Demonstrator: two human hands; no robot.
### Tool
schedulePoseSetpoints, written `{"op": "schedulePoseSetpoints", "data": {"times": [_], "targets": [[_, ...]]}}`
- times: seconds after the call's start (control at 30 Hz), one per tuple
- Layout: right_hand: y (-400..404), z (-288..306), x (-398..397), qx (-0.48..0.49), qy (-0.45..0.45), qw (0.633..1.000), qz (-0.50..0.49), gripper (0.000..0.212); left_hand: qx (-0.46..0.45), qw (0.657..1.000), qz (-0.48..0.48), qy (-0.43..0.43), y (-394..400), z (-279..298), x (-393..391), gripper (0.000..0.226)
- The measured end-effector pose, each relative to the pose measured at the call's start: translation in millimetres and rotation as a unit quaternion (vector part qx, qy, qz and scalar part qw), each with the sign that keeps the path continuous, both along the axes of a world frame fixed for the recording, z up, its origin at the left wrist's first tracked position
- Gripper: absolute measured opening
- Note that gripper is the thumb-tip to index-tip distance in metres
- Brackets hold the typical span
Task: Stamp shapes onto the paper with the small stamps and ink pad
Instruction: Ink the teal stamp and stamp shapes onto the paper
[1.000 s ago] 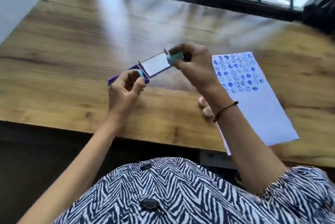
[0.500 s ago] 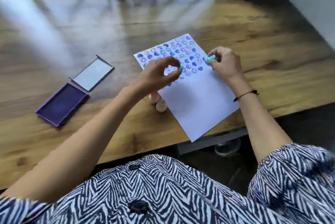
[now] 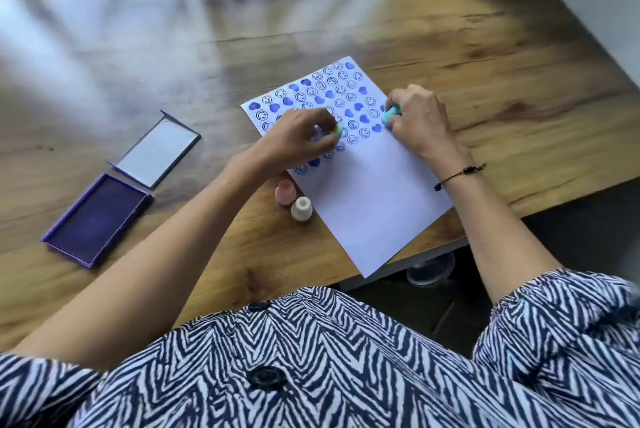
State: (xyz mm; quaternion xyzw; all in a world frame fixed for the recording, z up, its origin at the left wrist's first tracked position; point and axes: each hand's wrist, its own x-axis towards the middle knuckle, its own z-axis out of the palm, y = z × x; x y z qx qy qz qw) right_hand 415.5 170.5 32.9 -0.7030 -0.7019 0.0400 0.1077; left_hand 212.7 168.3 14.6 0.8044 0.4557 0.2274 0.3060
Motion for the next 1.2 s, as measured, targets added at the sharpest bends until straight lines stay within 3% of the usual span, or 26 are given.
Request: {"op": "schedulePoseSetpoints", "data": {"times": [0.5, 0.93, 1.1, 1.2], "targets": [[7, -6, -5, 0.000, -0.097, 0.994, 0.039, 0.022, -0.018, 1.000, -0.011, 0.002, 4, 0, -2, 0.023], [2, -6, -5, 0.021, -0.131, 0.988, 0.076, 0.020, -0.012, 1.000, -0.019, 0.005, 1, 6, -1, 0.022], [2, -3, -3, 0.007, -0.112, 0.991, 0.069, 0.020, -0.023, 1.000, -0.008, 0.009, -2, 6, 0, 0.021], [5, 4, 4, -0.003, -0.031, 0.999, 0.019, 0.020, -0.034, 0.999, 0.001, 0.011, 0, 7, 0, 0.019]]}}
